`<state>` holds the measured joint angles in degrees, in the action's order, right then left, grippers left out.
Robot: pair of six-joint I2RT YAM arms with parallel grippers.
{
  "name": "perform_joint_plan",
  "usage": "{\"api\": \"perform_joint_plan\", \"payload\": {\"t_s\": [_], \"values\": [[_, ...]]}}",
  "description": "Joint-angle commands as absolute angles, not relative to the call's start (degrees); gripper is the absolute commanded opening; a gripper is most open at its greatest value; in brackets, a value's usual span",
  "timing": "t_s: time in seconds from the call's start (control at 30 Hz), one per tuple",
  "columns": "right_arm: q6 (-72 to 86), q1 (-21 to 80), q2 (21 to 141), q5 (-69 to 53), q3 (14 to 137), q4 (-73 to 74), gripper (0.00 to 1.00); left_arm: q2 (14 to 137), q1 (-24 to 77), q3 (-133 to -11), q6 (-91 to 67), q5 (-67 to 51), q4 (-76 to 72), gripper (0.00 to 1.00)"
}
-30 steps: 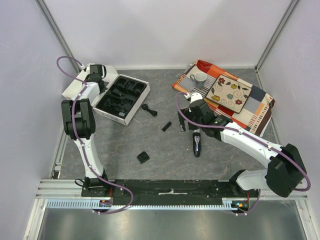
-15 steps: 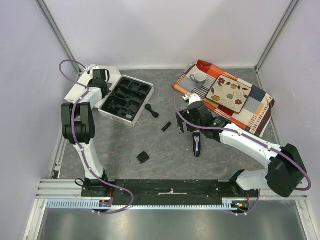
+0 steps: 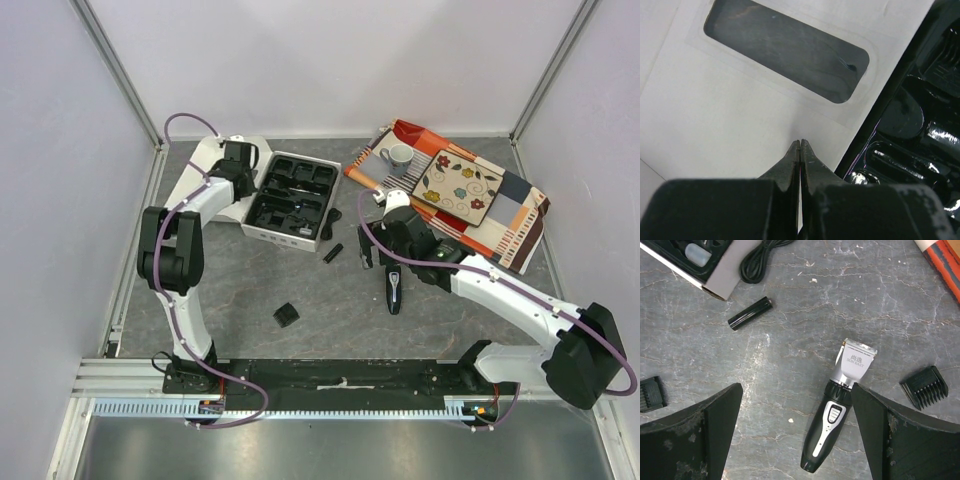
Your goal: Sort the hair-cutting tools
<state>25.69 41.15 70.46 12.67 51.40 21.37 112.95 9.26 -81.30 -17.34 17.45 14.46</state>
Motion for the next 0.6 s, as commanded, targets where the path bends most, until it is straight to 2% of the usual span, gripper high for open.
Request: {"api": "perform_joint_plan", "payload": {"t_s": [0.0, 0.2, 0.43, 0.53, 0.57], "values": [[27.2, 41.6, 68.7, 15.6, 51.2, 24.3, 0.98, 111.0, 12.6, -78.7, -14.5, 13.9, 19.2, 0.02], [28.5, 41.5, 69.5, 20.5, 51.3, 29.3, 0.98, 105.7, 14.0, -73.0, -12.7, 11.3, 17.3, 0.02], [30.5, 41.4, 72.4, 22.8, 50.1, 31.7, 0.98, 99.8, 13.9, -69.4, -11.5, 15.9, 18.5, 0.04], [31.4, 41.4, 74.3, 21.8, 49.6, 31.6, 0.98, 97.7, 14.0, -72.4, -11.4, 17.5, 22.0, 0.14], [31.8, 41.4, 74.7, 21.6, 49.4, 31.4, 0.98, 97.1, 14.0, -73.2, -11.8, 17.5, 22.8, 0.21]]}}
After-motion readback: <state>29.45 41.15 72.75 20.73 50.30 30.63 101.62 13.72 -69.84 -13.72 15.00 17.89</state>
